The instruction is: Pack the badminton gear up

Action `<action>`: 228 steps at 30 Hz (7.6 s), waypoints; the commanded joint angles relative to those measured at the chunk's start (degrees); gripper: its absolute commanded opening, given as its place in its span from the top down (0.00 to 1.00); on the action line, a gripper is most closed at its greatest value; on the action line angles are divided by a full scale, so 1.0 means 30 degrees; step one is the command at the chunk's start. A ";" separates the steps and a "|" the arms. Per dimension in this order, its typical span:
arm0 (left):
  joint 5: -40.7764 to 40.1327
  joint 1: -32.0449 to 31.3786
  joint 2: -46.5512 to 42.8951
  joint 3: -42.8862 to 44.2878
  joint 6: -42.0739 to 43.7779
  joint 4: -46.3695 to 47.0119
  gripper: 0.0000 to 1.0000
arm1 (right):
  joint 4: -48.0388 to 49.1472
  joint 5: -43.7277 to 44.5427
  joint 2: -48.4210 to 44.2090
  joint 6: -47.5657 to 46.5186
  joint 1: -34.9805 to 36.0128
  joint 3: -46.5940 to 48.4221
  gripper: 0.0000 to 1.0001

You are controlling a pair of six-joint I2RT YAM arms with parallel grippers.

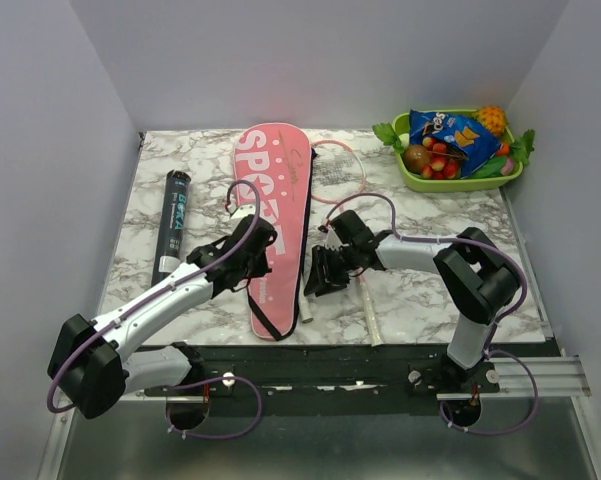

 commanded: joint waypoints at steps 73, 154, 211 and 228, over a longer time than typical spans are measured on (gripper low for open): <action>0.3086 0.0562 0.3196 -0.4314 -0.3302 0.1384 1.00 | 1.1741 -0.5149 0.5919 0.8952 0.2996 0.3030 0.86; 0.4171 0.0942 -0.0348 0.0433 0.3936 0.2469 0.96 | -1.3716 0.9906 0.8236 -0.6371 -0.4386 1.4691 0.54; -0.6143 -0.5942 1.0169 0.5004 0.1065 -0.2777 0.51 | -1.2780 0.8971 -0.4389 -0.4261 -0.3566 0.2621 0.99; -0.5819 -0.6528 0.9936 0.5091 0.0390 -0.2512 0.51 | -1.2488 0.8972 -0.4977 -0.3441 -0.1341 0.1331 0.99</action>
